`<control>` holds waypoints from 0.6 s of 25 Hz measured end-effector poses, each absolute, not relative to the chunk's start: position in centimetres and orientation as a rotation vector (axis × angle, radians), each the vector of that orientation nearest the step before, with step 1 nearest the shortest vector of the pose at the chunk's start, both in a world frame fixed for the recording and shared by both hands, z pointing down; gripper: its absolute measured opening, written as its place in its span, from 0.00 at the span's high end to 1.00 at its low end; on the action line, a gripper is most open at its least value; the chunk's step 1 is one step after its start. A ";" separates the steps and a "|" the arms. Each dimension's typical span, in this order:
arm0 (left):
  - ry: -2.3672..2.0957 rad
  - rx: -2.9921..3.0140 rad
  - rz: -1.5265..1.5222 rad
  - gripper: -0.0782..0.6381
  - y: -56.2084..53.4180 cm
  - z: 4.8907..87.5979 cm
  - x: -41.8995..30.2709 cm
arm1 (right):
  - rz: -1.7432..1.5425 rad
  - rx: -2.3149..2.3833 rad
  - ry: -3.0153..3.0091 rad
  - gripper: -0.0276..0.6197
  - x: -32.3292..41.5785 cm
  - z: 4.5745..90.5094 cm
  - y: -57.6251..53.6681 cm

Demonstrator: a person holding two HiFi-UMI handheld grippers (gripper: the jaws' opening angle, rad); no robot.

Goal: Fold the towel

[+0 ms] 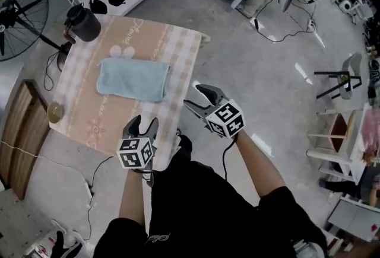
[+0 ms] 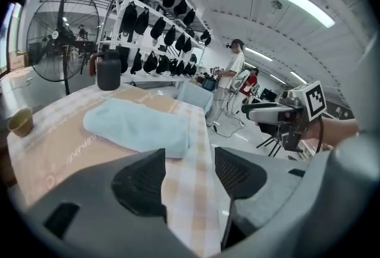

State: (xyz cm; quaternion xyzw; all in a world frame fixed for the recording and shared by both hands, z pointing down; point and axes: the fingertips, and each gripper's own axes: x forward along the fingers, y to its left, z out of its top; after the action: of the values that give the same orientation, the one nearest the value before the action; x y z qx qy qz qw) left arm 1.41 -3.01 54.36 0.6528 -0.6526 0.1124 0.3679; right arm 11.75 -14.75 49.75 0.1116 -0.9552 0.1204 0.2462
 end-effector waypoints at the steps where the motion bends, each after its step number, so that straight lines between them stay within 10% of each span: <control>1: -1.691 1.652 0.276 0.55 -3.4 54.5 0.7 | 0.322 0.270 -2.592 0.57 10.9 50.0 -15.5; 15: -1.825 1.367 0.015 0.55 -5.3 56.4 -2.6 | 0.184 -0.184 -2.417 0.57 1.2 55.2 -20.3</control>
State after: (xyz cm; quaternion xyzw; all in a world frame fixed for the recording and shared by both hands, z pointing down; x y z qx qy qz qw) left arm -2.60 -5.30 56.40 0.5447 -0.7273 0.0059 0.4174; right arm 1.24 -20.26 55.23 -0.0711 -0.9322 0.0709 0.3477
